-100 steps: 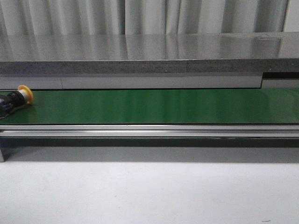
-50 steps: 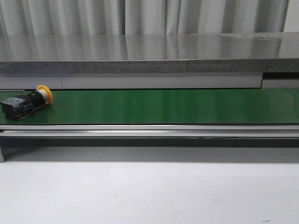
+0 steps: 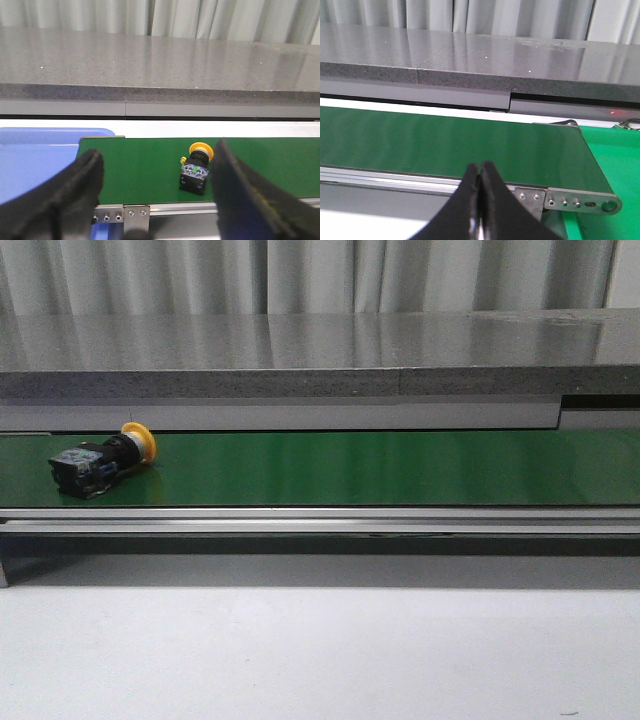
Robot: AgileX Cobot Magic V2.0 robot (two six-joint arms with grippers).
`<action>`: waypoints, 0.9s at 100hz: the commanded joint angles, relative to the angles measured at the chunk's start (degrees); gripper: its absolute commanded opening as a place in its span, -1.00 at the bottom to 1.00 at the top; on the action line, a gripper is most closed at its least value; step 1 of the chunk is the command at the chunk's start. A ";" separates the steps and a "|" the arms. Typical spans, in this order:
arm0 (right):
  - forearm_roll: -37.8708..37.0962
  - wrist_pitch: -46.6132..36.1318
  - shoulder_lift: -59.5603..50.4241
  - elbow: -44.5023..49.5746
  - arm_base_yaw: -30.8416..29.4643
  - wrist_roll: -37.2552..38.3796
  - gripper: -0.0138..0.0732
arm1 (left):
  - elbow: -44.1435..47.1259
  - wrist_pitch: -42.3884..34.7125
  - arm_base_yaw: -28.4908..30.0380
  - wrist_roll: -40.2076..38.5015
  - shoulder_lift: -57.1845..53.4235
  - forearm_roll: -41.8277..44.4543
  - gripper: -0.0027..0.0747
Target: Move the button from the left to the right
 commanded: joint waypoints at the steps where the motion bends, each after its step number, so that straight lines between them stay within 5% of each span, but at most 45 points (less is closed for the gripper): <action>1: -0.64 -4.37 -0.94 0.00 0.10 0.01 -0.84 | -1.10 -5.01 -0.46 -0.07 0.58 -0.23 -0.27; 17: -0.64 -4.37 -0.94 0.00 0.10 0.01 -0.84 | 0.23 -5.01 -0.46 -0.07 0.58 -0.23 -0.92; 50: -0.59 -4.74 -0.94 0.00 0.10 0.01 -0.84 | 0.25 -4.79 -0.46 -0.07 0.58 -0.20 -0.92; 80: -0.59 -16.97 -0.94 -0.26 0.10 0.01 -0.84 | 0.25 -4.79 -0.46 -0.07 0.58 -0.20 -0.92; 90: -0.59 -14.11 -0.68 -2.99 0.10 0.01 -0.84 | 0.25 -4.79 -0.46 -0.07 0.58 -0.20 -0.92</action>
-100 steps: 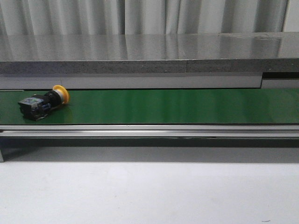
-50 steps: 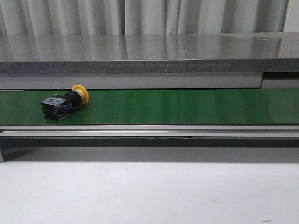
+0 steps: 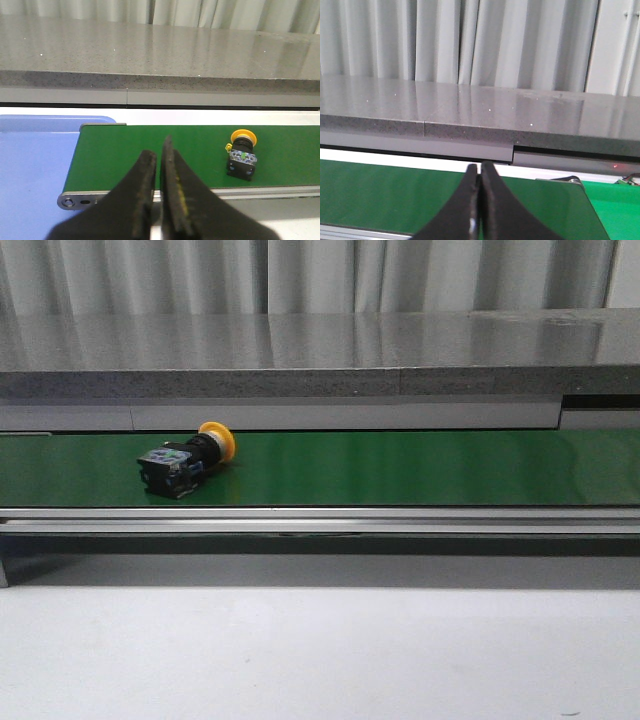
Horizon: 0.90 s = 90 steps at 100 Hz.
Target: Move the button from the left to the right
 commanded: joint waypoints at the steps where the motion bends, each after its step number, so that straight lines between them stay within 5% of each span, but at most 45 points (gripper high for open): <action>1: -0.59 -2.52 -0.62 -3.28 0.10 0.01 -0.84 | -1.63 -4.57 -0.46 -0.07 0.58 -0.20 -0.92; 52: -0.56 32.19 26.60 -34.78 0.10 0.01 -0.84 | -1.63 -4.57 -0.46 -0.07 0.58 -0.20 -0.92; 90: 9.35 35.76 49.44 -46.24 0.10 0.01 -0.84 | -1.63 -4.54 -0.46 -0.07 0.58 -0.20 -0.92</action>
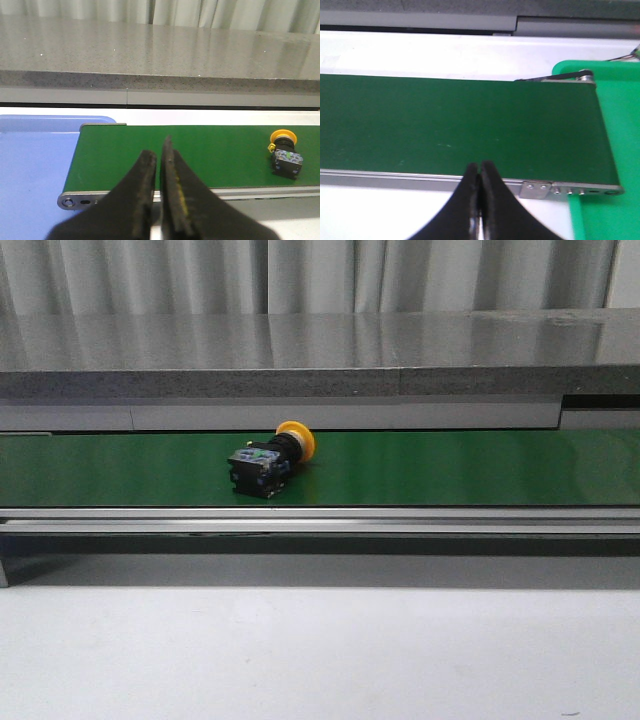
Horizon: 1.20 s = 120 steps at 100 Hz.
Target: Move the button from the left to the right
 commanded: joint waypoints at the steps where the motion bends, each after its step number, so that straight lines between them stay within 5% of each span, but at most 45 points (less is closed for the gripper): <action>1: 4.11 -3.77 3.68 -2.96 0.10 0.01 -0.84 | -1.63 -4.54 -0.46 -0.12 0.58 -0.20 -0.92; 30: 7.33 -3.67 10.76 -3.03 0.10 0.01 -0.67 | -1.63 -4.28 -0.46 -0.12 0.58 -0.20 -0.92; 54: 7.33 -3.73 11.33 -3.03 0.10 0.01 0.45 | -1.63 -4.28 -0.46 -0.12 0.58 -0.20 -0.92; 61: 7.33 -4.58 11.33 -3.03 0.10 0.01 0.63 | -1.63 -4.28 -0.46 -0.12 0.58 -0.20 -0.92; 87: 13.65 -6.35 11.53 -3.28 0.27 0.01 0.65 | -1.63 -4.28 -0.46 -0.12 0.58 -0.20 -0.92; 120: 12.26 -3.25 21.71 -13.01 5.45 -0.04 0.65 | -1.63 -4.28 -0.46 -0.12 0.58 -0.20 -0.92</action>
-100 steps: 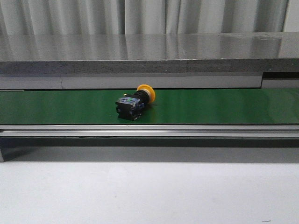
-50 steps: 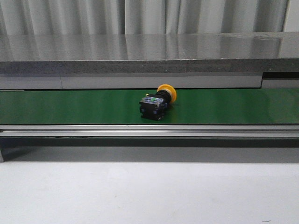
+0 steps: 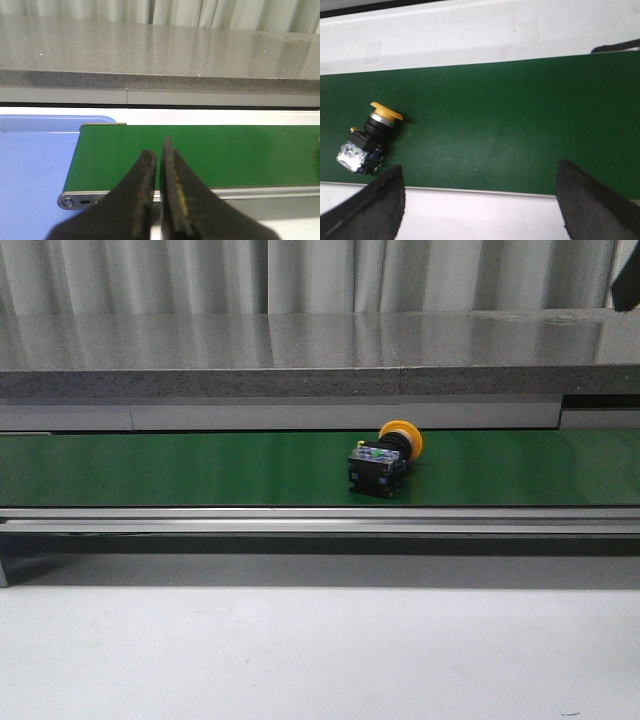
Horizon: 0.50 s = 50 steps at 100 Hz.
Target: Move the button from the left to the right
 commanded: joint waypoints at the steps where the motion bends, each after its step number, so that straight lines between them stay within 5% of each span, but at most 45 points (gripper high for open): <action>1: -0.49 -1.96 2.73 -4.63 1.61 -0.08 0.65 | -1.63 -4.28 -0.46 -0.12 0.58 -0.20 -0.92; 50: -2.60 -1.69 22.32 -15.09 10.16 -0.08 0.65 | -1.63 -4.28 -0.46 -0.12 0.58 -0.20 -0.92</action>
